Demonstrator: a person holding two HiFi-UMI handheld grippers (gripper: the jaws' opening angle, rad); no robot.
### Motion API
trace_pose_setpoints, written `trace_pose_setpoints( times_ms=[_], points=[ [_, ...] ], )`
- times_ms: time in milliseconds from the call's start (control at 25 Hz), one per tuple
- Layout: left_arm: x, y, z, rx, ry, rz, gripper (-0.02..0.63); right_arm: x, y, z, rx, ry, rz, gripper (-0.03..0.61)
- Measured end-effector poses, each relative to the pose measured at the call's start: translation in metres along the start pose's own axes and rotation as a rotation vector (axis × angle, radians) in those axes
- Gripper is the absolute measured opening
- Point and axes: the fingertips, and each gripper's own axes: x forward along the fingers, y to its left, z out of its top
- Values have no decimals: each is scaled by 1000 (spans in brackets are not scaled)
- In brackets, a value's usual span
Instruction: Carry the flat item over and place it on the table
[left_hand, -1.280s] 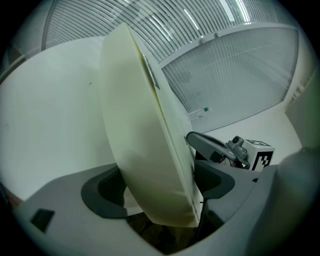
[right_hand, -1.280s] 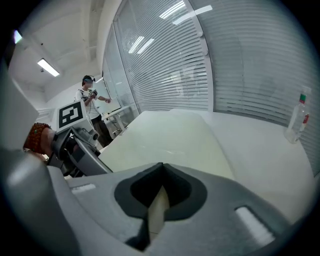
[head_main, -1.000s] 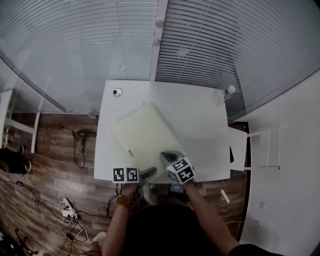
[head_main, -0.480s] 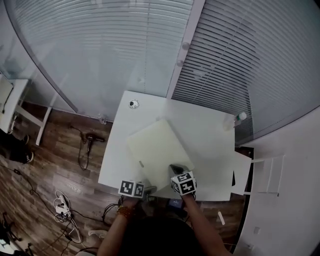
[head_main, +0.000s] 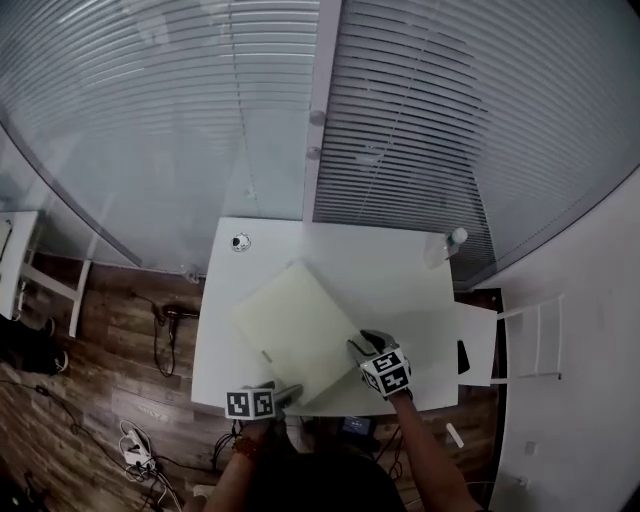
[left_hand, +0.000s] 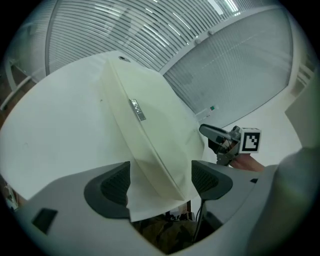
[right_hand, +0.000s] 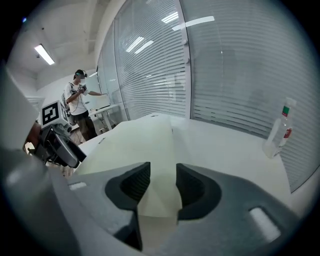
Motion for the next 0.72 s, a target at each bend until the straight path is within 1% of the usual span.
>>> trace_pose_setpoints(
  times_ms=[120,200,240,320,440,640,720],
  points=[
    [8,-8,4,36,7,0,394,7,-14,2,-5,25,78,161],
    [13,-11,10,75,3,16,388,15,-13,5,-35,45,135,161],
    [16,-11,14,97,6,27,388,19,-14,7,-54,54,148,160],
    [19,-10,14,120,21,43,383,25,-16,7,-51,66,160,160],
    [20,-8,15,119,32,54,374,28,-17,5,-1,73,170,161],
    [25,-1,36,127,2,76,359,25,-24,6,11,83,152,161],
    [24,1,42,144,9,80,360,25,-24,6,15,85,155,161]
  ],
)
